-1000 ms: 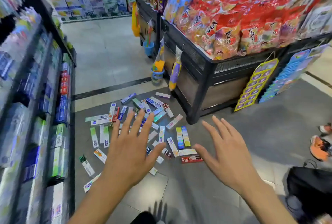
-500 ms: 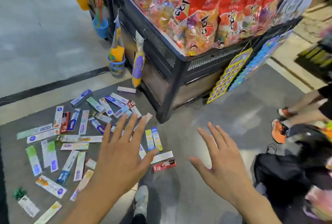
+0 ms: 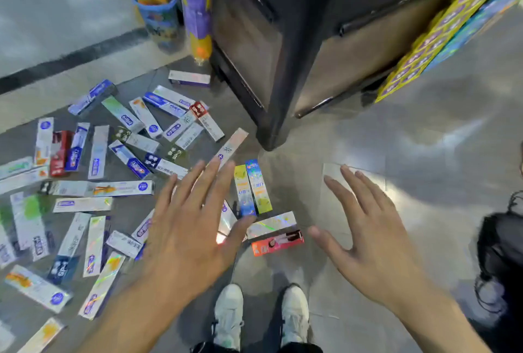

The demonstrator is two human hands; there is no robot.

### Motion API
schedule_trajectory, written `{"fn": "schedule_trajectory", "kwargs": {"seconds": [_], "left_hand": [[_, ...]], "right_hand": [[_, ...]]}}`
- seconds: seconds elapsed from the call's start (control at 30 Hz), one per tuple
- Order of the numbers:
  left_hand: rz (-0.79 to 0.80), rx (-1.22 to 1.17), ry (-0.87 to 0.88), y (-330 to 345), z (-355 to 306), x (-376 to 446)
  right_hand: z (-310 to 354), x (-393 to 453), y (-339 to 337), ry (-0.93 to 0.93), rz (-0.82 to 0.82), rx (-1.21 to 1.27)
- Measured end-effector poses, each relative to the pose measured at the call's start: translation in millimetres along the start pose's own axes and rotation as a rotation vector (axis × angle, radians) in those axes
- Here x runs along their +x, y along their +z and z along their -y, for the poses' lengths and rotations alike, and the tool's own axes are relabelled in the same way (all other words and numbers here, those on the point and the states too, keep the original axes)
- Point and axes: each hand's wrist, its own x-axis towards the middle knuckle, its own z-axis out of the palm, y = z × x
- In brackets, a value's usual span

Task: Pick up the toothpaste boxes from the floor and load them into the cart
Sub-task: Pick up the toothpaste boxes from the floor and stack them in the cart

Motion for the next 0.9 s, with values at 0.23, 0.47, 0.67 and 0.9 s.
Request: {"fn": "schedule_trajectory", "kwargs": {"seconds": [0.23, 0.47, 0.67, 0.9], "left_hand": [[0.074, 0.049, 0.037, 262.9, 49.7, -7.9], [0.081, 0.061, 0.112, 426.2, 91.0, -11.9], [0.086, 0.099, 0.169, 477.6, 110.8, -30.4], [0.121, 0.102, 0.1, 476.8, 116.2, -47.9]], "right_hand": [[-105.0, 10.9, 235.9, -0.052, 0.008, -0.067], [-177.4, 12.8, 393.7, -0.145, -0.005, -0.159], [-186.2, 3.3, 462.3, -0.183, 0.02, -0.118], [-194.9, -3.9, 514.6, -0.228, 0.243, -0.228]]}}
